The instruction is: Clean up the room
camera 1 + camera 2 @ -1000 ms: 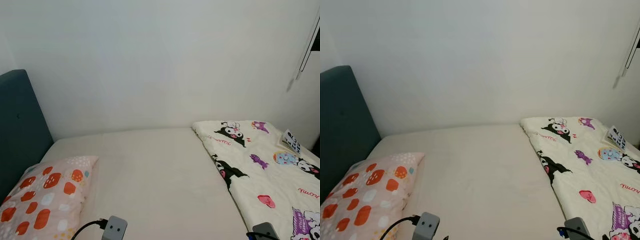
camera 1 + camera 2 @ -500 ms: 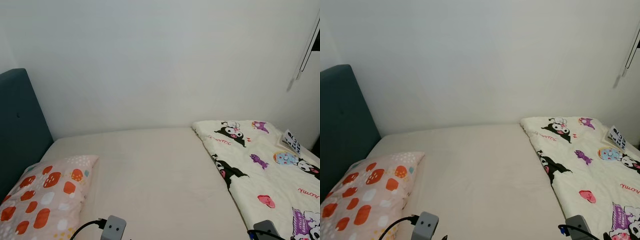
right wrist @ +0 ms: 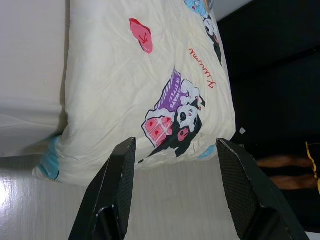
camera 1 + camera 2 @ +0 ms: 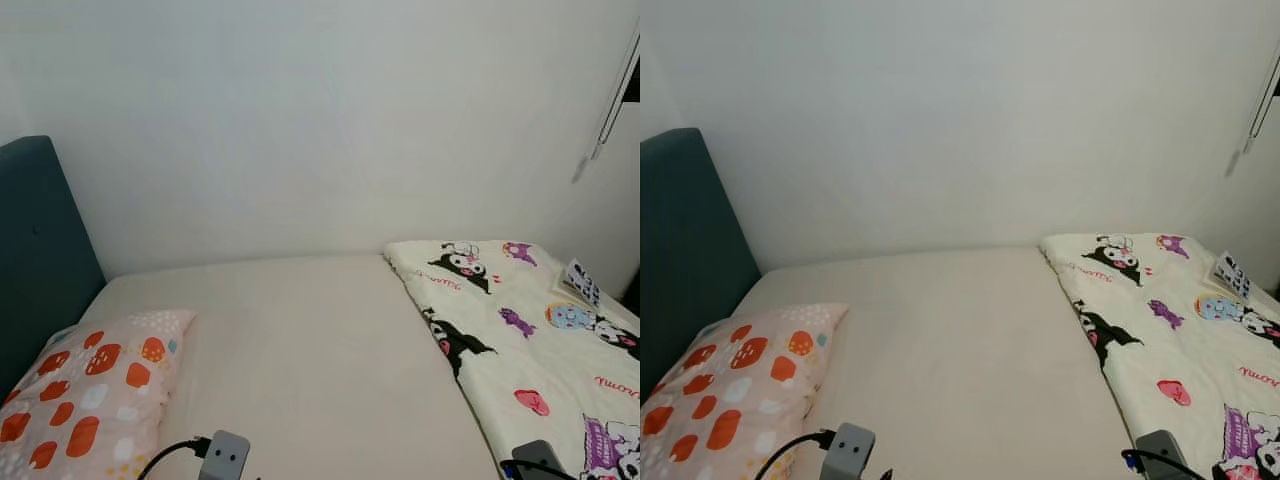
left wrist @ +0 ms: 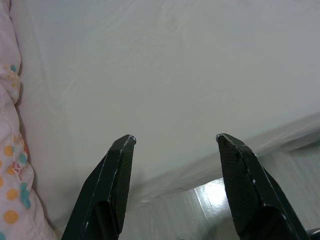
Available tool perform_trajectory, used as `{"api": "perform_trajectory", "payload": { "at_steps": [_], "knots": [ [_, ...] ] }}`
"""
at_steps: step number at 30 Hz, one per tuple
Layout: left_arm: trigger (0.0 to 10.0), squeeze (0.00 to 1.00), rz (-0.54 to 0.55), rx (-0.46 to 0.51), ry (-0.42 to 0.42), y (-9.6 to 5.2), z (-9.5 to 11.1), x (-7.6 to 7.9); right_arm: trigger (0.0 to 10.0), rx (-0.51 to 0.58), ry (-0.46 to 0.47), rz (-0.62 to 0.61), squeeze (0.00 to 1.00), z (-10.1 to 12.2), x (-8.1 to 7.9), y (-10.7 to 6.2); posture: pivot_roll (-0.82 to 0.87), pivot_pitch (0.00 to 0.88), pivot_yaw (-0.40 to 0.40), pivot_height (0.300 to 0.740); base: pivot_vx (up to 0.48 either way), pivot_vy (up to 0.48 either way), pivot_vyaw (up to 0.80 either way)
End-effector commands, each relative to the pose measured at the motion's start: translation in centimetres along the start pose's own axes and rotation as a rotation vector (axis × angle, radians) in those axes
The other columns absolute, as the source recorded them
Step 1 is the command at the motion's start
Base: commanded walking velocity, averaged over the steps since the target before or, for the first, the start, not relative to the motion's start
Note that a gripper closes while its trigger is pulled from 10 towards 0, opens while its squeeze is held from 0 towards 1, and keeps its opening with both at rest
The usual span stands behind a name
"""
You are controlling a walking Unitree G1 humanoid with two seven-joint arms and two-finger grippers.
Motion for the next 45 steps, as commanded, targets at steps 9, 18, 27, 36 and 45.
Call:
{"api": "perform_trajectory", "payload": {
  "at_steps": [9, 18, 27, 36, 45],
  "knots": [
    [10.0, 0.00, 0.007, -0.013, -0.018, -0.19, -0.44, -0.12, 10.0, -0.020, 0.012, 0.002, 0.00, -0.65, 0.13, -0.11, -0.05, 0.141, -0.016, 0.740, 0.000, 0.000, 0.00],
    [10.0, 0.00, 0.006, -0.012, -0.022, -0.22, -0.46, 0.08, 10.0, -0.021, 0.012, 0.002, 0.00, -0.68, 0.23, -0.05, -0.05, 0.140, -0.020, 0.740, 0.000, 0.000, 0.00],
    [10.0, 0.00, 0.010, -0.014, -0.025, -0.11, -0.45, -0.06, 10.0, -0.021, 0.013, 0.003, 0.00, -0.65, 0.22, -0.01, -0.06, 0.132, -0.020, 0.740, 0.000, 0.000, 0.00],
    [10.0, 0.00, 0.014, -0.008, -0.027, 0.00, -0.26, -0.02, 10.0, -0.023, 0.012, 0.004, 0.00, -0.59, 0.25, 0.09, -0.05, 0.129, -0.024, 0.740, 0.000, 0.000, 0.00],
    [10.0, 0.00, 0.016, -0.007, -0.027, 0.15, -0.15, -0.10, 10.0, -0.024, 0.012, 0.004, 0.00, -0.45, 0.23, 0.20, -0.05, 0.128, -0.022, 0.740, 0.000, 0.000, 0.00]
  ]
}}
Point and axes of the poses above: a point about 5 cm out from each wrist's last joint towards the gripper, its own y axis pointing out of the wrist towards the gripper, its own z axis along the axis of the wrist's last joint, x = y × z, the point moved 2 cm from there along y, pointing out of the wrist towards the gripper, and after that the axes turned 4 degrees about y, right-handed, at the moved point
